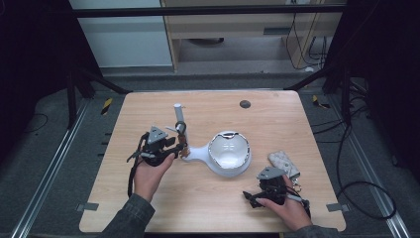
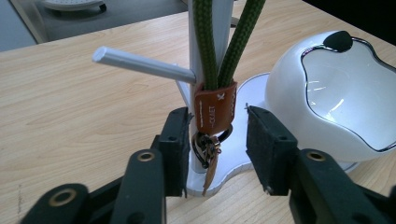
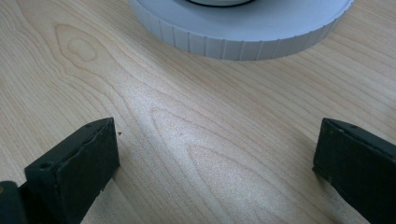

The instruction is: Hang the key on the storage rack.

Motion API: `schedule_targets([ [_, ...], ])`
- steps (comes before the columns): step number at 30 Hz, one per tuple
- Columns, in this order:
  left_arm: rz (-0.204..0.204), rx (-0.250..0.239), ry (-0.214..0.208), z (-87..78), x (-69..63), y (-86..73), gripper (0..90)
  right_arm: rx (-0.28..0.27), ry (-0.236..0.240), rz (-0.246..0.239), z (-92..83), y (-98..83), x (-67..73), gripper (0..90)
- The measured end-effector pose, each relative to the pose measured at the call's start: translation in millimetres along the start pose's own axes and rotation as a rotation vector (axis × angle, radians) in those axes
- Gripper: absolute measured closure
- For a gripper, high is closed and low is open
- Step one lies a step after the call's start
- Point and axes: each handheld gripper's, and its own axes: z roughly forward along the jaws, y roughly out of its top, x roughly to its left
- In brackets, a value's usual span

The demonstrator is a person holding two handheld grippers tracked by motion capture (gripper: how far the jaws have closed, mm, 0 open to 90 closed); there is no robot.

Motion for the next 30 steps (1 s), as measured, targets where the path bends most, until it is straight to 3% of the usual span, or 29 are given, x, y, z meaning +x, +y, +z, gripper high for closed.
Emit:
schedule_targets([
  [6, 0.02, 0.021, 0.037, -3.2, 4.3, -16.5, 42.1, -0.001, -0.005, -0.004, 0.0, -0.4, -0.2, 0.2],
  [14, 0.027, 0.089, 0.049, 10.0, 15.4, -50.1, 18.2, -0.001, -0.01, 0.003, -0.1, -0.3, 0.0, 0.3],
  [18, 0.035, 0.119, 0.027, 15.2, 26.2, -61.6, 12.9, 0.005, -0.012, 0.011, -0.5, 0.5, 0.0, 2.0],
  [22, 0.051, 0.155, 0.021, 19.4, 35.2, -69.2, 9.5, 0.043, -0.039, 0.004, -5.6, 6.3, -0.8, 5.8],
  [26, 0.067, 0.183, 0.007, 21.9, 40.1, -76.3, 7.4, 0.052, -0.077, -0.01, -20.0, 17.6, -4.3, 5.9],
  [30, 0.045, 0.194, 0.011, 22.9, 45.0, -83.1, 7.1, 0.054, -0.113, -0.036, -41.6, 28.0, -13.8, 6.4],
])
